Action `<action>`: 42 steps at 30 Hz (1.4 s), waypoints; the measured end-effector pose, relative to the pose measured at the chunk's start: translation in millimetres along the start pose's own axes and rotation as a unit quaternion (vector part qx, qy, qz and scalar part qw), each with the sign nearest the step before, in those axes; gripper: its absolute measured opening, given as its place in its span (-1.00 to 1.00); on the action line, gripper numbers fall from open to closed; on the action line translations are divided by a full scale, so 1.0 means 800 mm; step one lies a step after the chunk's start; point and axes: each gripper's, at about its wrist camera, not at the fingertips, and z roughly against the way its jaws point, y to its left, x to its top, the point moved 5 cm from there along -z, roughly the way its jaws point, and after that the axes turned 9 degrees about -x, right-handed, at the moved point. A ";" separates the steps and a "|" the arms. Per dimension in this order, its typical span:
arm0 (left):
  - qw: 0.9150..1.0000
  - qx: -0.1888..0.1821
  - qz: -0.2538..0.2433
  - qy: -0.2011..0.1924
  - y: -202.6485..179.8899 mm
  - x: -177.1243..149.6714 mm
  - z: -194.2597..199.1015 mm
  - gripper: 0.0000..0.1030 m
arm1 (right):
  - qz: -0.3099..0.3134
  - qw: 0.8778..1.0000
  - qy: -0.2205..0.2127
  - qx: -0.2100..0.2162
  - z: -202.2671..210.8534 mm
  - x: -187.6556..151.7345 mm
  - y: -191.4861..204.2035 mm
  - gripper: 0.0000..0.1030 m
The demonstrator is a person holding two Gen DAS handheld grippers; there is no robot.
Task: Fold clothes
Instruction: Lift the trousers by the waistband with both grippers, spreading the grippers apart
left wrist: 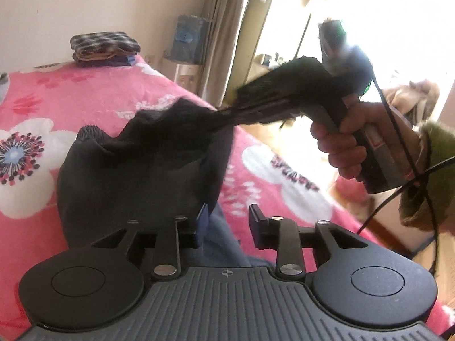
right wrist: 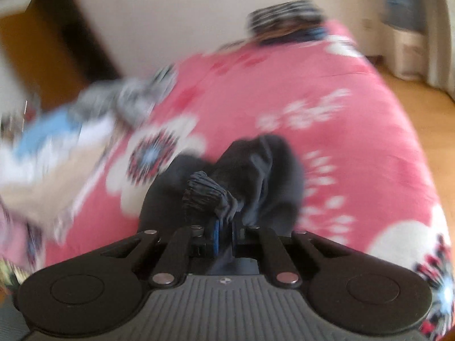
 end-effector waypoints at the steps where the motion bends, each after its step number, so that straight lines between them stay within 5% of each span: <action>1: 1.000 -0.005 0.006 -0.004 0.002 0.002 0.003 -0.35 | -0.023 1.000 -0.007 0.000 0.006 0.002 -0.017 -0.85; 9: 0.993 0.020 0.113 -0.027 0.062 0.009 0.017 -0.24 | -0.128 0.990 -0.052 -0.032 0.011 0.018 -0.132 -0.85; 13: 0.985 0.089 0.148 -0.024 0.104 0.007 0.019 -0.24 | -0.170 0.983 -0.041 -0.054 -0.017 0.001 -0.177 -0.84; 17: 0.977 0.134 0.167 -0.010 0.139 0.004 0.015 0.02 | -0.239 0.968 -0.035 -0.060 -0.032 -0.020 -0.213 -0.79; 22: 0.974 0.141 0.176 0.020 0.143 -0.010 0.005 0.06 | -0.307 0.949 -0.055 -0.045 -0.010 -0.033 -0.244 -0.41; 27: 0.973 0.148 0.176 0.025 0.141 -0.020 -0.005 0.02 | -0.324 0.942 -0.068 -0.050 0.012 -0.039 -0.256 -0.26; 29: 0.974 0.154 0.165 0.020 0.137 -0.018 -0.007 -0.29 | -0.327 0.941 -0.069 -0.050 0.018 -0.041 -0.253 -0.25; 34: 0.983 0.160 0.091 0.005 0.108 -0.005 -0.008 -0.80 | -0.259 0.961 -0.094 -0.030 0.041 -0.021 -0.207 -0.22; 38: 0.988 0.153 -0.004 -0.005 0.065 0.004 -0.008 -0.93 | -0.118 0.991 -0.065 -0.001 0.033 0.007 -0.119 -0.11; 42: 0.986 0.133 -0.096 0.016 0.020 -0.003 -0.014 -0.93 | 0.009 0.999 -0.029 0.021 0.006 0.018 -0.028 -0.11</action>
